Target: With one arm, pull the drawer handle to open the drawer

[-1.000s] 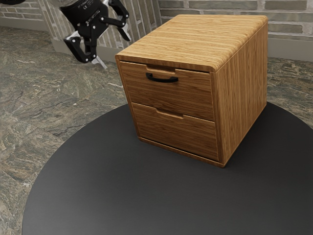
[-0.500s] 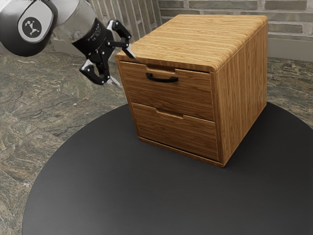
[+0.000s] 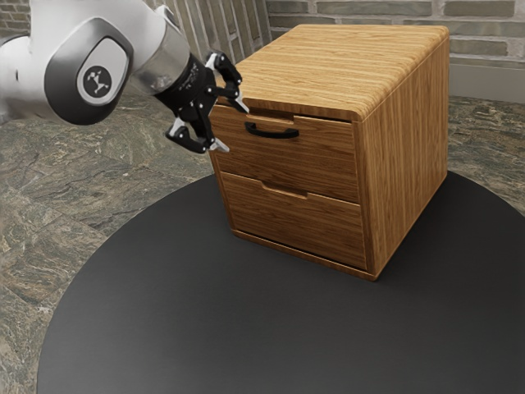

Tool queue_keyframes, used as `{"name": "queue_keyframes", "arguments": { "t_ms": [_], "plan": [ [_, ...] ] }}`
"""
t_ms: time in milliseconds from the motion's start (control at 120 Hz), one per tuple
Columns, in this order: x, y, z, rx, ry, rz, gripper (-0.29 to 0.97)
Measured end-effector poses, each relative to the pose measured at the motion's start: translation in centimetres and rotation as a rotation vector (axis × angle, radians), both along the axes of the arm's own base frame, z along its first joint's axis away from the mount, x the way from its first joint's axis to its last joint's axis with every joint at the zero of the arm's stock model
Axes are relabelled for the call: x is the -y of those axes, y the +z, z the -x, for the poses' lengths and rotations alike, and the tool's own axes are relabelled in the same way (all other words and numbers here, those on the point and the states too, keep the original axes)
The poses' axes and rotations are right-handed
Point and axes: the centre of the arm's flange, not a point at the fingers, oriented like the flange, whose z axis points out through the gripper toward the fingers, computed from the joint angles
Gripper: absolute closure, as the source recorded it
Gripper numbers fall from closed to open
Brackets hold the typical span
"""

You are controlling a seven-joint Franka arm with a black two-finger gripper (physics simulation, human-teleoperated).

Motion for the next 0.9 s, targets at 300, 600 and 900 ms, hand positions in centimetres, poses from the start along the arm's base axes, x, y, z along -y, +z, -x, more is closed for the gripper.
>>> {"name": "queue_keyframes", "arguments": {
  "t_ms": [300, 600, 900],
  "plan": [
    [0.3, -2.0, -1.8, -0.001, 0.004, -0.005, 0.26],
    [0.8, -3.7, -3.0, -0.014, 0.002, -0.006, 0.26],
    [1.2, -4.4, -3.7, -0.006, 0.0, -0.004, 0.27]
  ]
}}
